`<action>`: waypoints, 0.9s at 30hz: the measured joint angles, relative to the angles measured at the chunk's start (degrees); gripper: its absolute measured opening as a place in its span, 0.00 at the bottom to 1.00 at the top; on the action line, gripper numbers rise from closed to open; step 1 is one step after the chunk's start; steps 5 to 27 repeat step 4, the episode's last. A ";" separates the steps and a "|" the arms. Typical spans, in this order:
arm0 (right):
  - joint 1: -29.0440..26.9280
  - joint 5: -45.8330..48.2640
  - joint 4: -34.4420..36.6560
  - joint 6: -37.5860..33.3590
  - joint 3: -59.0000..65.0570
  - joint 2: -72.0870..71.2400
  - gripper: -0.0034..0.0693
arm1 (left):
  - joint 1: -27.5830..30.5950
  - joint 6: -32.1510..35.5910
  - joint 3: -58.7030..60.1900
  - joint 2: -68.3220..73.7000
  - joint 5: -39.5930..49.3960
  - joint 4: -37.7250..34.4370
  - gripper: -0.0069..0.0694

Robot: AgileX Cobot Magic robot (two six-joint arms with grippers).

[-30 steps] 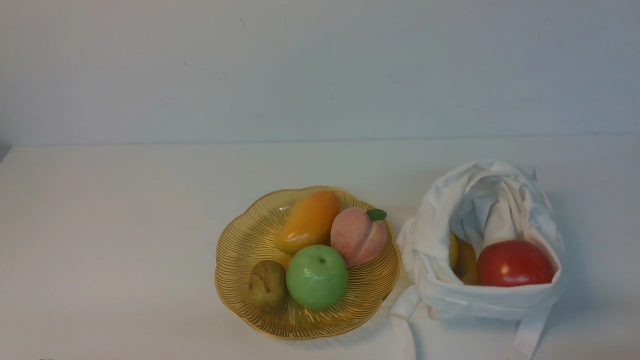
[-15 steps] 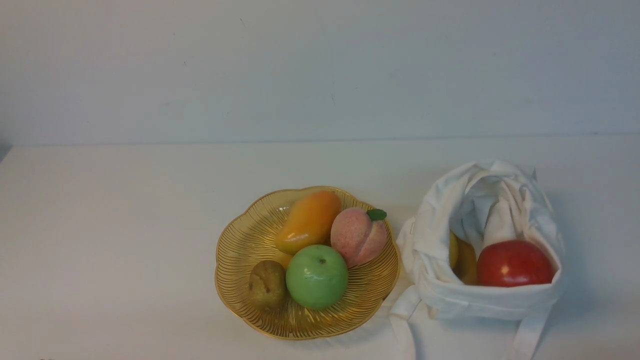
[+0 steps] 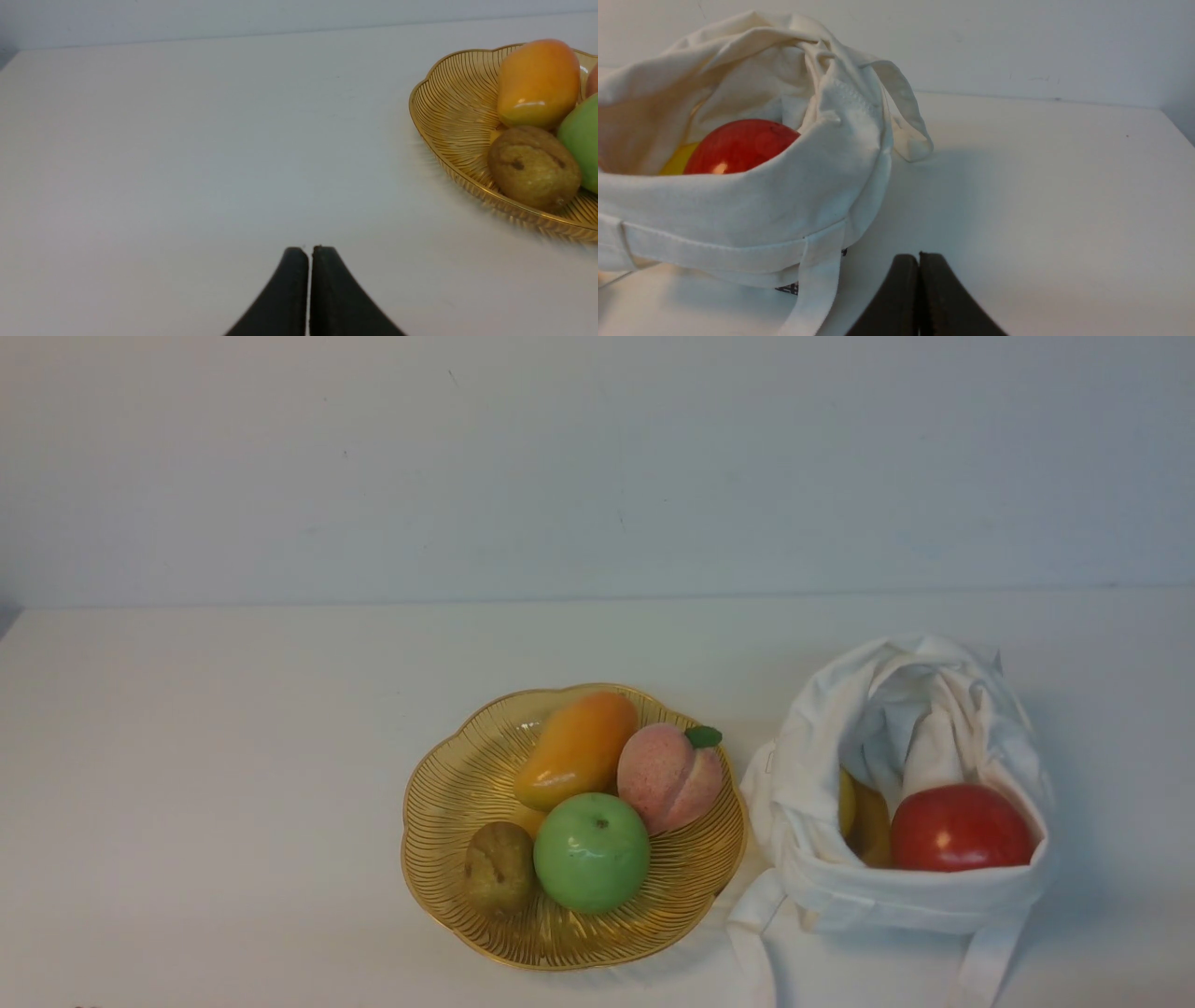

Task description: Take the fruit out of the cloth bag on the white table and place them on a plate.

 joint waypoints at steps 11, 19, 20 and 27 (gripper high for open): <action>0.00 0.00 0.00 0.00 0.00 0.00 0.03 | 0.00 0.00 0.00 0.00 0.00 0.00 0.08; 0.00 0.00 0.00 0.00 0.00 0.00 0.03 | 0.00 0.00 0.00 0.00 0.00 0.00 0.08; 0.00 0.00 0.00 0.00 0.00 0.00 0.03 | 0.00 0.00 0.00 0.00 0.00 0.00 0.08; 0.00 0.00 0.00 0.00 0.00 0.00 0.03 | 0.00 0.00 0.00 0.00 0.00 0.00 0.08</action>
